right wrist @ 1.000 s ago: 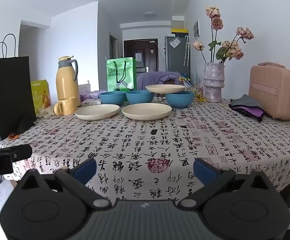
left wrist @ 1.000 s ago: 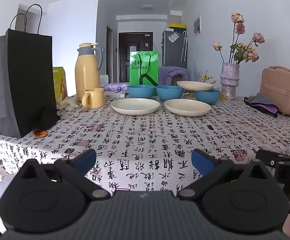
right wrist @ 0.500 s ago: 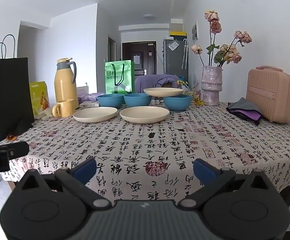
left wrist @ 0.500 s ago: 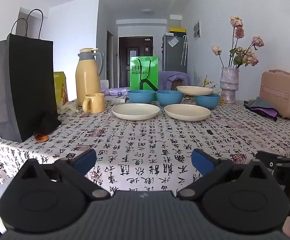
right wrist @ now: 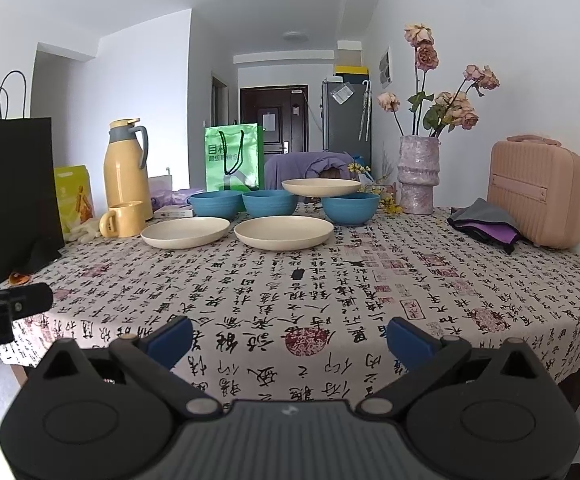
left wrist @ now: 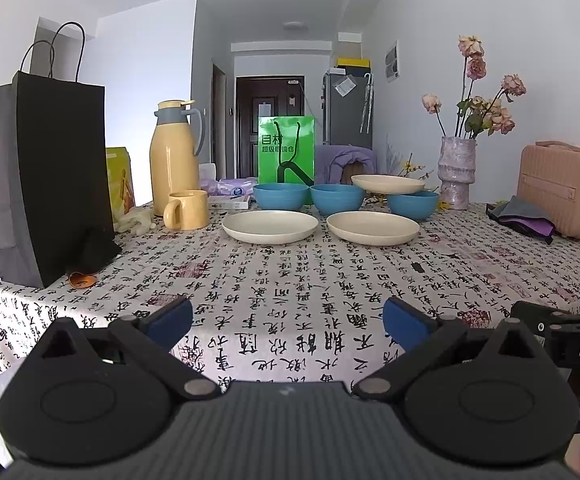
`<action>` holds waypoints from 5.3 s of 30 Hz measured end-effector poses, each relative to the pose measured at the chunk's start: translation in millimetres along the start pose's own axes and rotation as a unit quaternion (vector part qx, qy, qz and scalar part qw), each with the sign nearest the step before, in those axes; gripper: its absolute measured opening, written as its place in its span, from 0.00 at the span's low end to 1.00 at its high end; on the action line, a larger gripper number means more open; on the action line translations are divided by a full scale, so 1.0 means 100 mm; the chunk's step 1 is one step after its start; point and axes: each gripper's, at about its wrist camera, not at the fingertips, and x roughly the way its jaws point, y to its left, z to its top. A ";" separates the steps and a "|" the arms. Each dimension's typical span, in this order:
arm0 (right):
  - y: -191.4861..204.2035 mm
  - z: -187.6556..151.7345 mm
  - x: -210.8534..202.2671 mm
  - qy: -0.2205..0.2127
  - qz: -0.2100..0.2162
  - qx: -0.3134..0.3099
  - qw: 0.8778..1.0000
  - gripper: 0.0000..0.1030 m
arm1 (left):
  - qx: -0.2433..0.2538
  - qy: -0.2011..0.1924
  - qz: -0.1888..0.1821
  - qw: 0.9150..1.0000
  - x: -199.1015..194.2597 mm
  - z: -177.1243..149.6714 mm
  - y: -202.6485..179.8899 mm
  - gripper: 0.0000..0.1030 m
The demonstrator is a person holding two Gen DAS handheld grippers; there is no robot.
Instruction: Organize plates and bowls
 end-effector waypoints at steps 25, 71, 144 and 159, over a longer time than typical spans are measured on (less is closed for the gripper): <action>0.02 -0.02 0.01 0.000 0.009 -0.001 1.000 1.00 | -0.002 0.007 0.001 1.000 0.00 -0.01 0.01 1.00; -0.09 0.20 0.35 -0.014 0.012 0.006 1.000 1.00 | -0.004 0.017 0.019 1.000 0.45 0.25 -0.07 1.00; -0.82 2.01 3.47 0.043 0.048 0.043 0.997 0.99 | 0.026 0.035 -0.073 0.996 3.69 1.86 -0.03 1.00; -1.63 2.48 4.98 0.110 0.045 0.076 0.990 0.64 | -0.008 0.144 -0.146 0.979 5.53 2.34 -0.87 0.76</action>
